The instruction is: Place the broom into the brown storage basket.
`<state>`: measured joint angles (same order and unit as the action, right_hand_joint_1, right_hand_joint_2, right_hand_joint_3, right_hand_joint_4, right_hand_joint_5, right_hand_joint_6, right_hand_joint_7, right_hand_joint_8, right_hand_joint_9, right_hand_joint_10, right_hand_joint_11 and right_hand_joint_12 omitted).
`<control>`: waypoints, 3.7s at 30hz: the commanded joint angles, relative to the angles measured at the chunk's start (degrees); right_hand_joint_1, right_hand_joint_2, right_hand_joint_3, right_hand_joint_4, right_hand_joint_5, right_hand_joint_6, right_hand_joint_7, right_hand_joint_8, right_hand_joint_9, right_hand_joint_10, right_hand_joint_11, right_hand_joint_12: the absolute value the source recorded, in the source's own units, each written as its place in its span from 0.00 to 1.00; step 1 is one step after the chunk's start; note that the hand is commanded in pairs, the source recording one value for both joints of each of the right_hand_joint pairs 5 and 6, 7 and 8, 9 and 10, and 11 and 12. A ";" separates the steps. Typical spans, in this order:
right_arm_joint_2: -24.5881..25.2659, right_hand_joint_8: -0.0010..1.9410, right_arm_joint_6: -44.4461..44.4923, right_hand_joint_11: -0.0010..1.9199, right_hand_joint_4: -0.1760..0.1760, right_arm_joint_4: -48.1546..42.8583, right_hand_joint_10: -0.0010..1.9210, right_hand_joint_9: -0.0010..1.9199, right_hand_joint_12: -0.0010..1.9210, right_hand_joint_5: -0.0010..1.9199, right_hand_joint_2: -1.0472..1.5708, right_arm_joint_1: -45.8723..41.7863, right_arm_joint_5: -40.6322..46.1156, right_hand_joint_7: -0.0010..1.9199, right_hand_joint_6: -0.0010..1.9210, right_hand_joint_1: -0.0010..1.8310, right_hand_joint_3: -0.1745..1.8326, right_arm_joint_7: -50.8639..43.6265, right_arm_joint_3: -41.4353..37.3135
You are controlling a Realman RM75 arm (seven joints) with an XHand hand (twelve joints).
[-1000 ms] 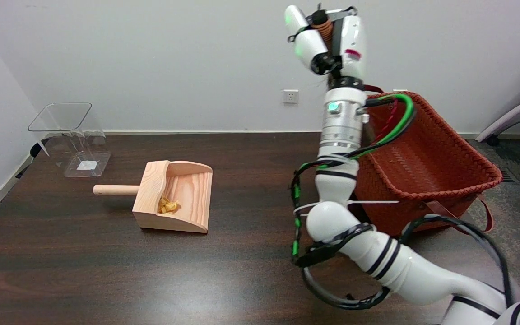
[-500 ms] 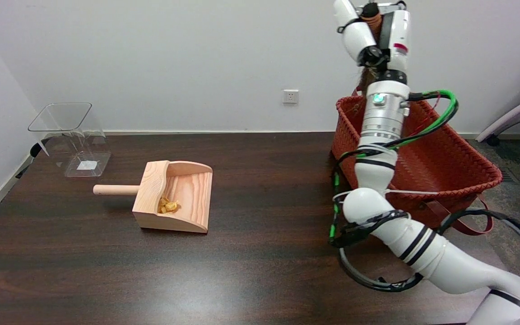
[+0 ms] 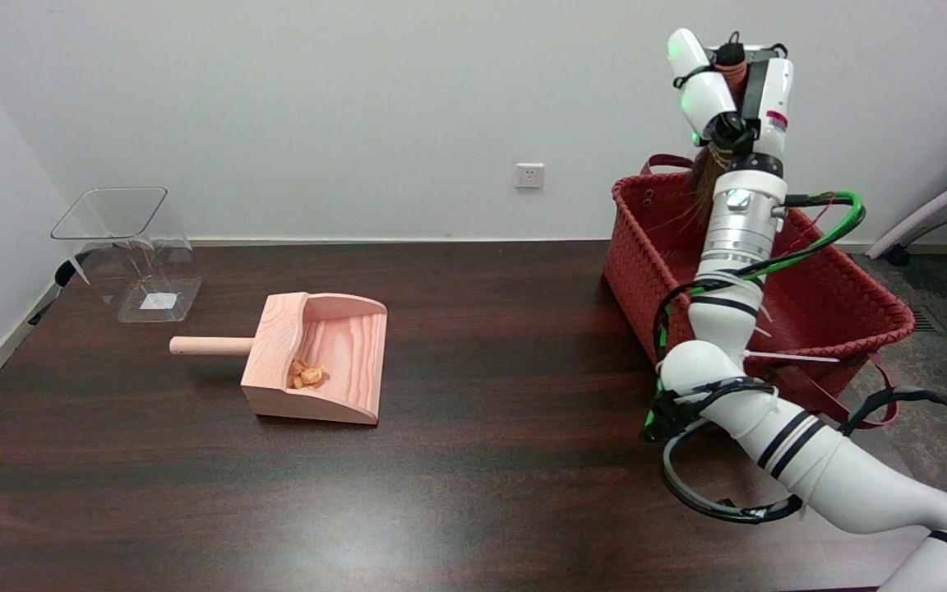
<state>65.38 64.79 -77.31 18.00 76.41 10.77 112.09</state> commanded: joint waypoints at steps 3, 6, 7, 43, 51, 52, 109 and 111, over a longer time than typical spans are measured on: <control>-1.20 0.99 0.47 1.00 0.50 6.30 1.00 1.00 1.00 1.00 1.00 -1.49 2.80 1.00 1.00 0.41 0.01 7.79 0.46; -0.18 0.99 0.57 1.00 0.50 7.31 1.00 1.00 1.00 1.00 1.00 -1.22 2.24 1.00 1.00 0.40 0.01 7.79 1.52; 0.07 0.99 0.63 1.00 0.50 7.44 1.00 1.00 1.00 1.00 1.00 -1.09 2.24 1.00 1.00 0.40 0.01 7.69 1.81; 5.92 0.99 6.45 1.00 0.50 18.52 1.00 1.00 1.00 1.00 1.00 -1.32 -4.79 1.00 1.00 0.39 0.00 9.86 7.92; 5.92 0.99 5.59 1.00 0.50 19.75 1.00 1.00 1.00 1.00 1.00 -0.92 -4.47 1.00 1.00 0.38 0.00 12.22 7.90; 5.92 0.99 5.40 1.00 0.50 19.75 1.00 1.00 1.00 1.00 1.00 -0.92 -4.47 1.00 1.00 0.38 0.00 12.73 7.82; 2.33 0.07 -11.03 0.00 0.50 -5.25 0.00 0.00 0.00 0.00 0.80 -11.14 -0.45 0.07 0.00 0.26 0.42 -6.80 -4.72; 2.33 0.07 -11.27 0.00 0.50 -7.51 0.00 0.00 0.00 0.00 0.80 -12.68 -0.19 0.07 0.00 0.26 0.42 -7.42 -6.58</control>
<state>69.52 56.56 -70.95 13.13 74.58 13.33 114.31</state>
